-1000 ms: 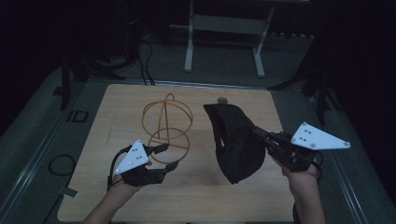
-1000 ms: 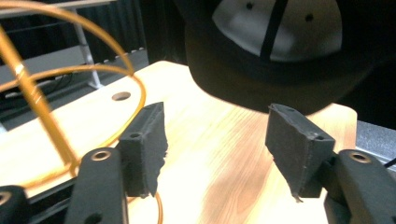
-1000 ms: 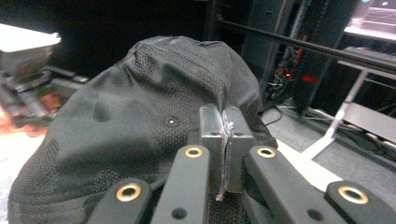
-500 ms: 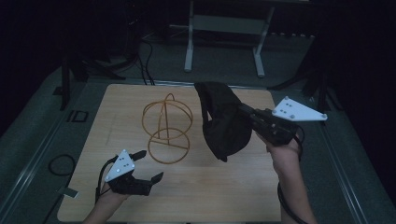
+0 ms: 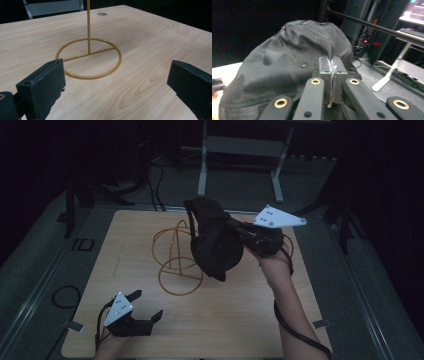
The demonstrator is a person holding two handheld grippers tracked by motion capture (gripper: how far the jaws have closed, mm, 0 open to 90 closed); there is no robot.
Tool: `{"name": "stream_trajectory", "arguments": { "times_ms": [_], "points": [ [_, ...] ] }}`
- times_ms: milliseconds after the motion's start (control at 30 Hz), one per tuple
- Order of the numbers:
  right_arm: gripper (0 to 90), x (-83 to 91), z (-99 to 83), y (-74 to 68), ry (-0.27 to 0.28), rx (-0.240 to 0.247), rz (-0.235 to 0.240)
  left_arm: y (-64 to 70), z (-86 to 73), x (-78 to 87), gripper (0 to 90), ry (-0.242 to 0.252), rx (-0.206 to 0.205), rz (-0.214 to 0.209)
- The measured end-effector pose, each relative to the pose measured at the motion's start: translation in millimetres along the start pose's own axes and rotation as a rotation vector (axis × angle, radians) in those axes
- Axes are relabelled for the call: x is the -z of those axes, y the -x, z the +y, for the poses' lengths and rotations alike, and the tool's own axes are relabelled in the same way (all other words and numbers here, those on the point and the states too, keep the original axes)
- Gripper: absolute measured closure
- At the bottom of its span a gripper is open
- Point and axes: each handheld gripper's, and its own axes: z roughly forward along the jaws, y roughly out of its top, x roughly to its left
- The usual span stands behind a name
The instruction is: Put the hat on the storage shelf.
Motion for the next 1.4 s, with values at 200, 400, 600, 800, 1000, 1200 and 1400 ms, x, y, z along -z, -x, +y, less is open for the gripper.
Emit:
{"name": "stream_trajectory", "arguments": {
  "times_ms": [200,400,600,800,1000,1200,1400],
  "points": [
    [89.2,-27.0,8.2,-12.2,-0.024,0.017,0.034,-3.4,-0.5,4.0,2.1,0.025,0.011,0.019],
    [89.2,-48.9,9.8,-23.2,-0.056,0.026,0.065,-6.8,-1.8,7.2,2.1,0.031,0.017,0.029],
    [89.1,-63.5,7.4,-26.9,-0.072,0.007,0.094,-6.1,-3.0,6.4,2.1,0.031,0.013,0.023],
    [89.1,-80.4,2.1,-31.8,-0.110,0.001,0.111,-5.3,-3.3,5.6,2.1,0.029,0.015,0.021],
    [89.0,-98.9,-7.3,-36.6,-0.160,-0.008,0.126,-5.4,-4.4,5.7,2.1,0.027,0.014,0.016],
    [86.9,-104.1,-10.8,-41.0,-0.162,-0.020,0.136,-4.8,-5.0,5.9,2.1,0.030,0.016,0.010],
    [70.5,-104.6,-13.2,-39.5,-0.155,-0.054,0.166,-3.3,-6.2,3.6,2.1,0.025,0.016,-0.004]
  ]
}}
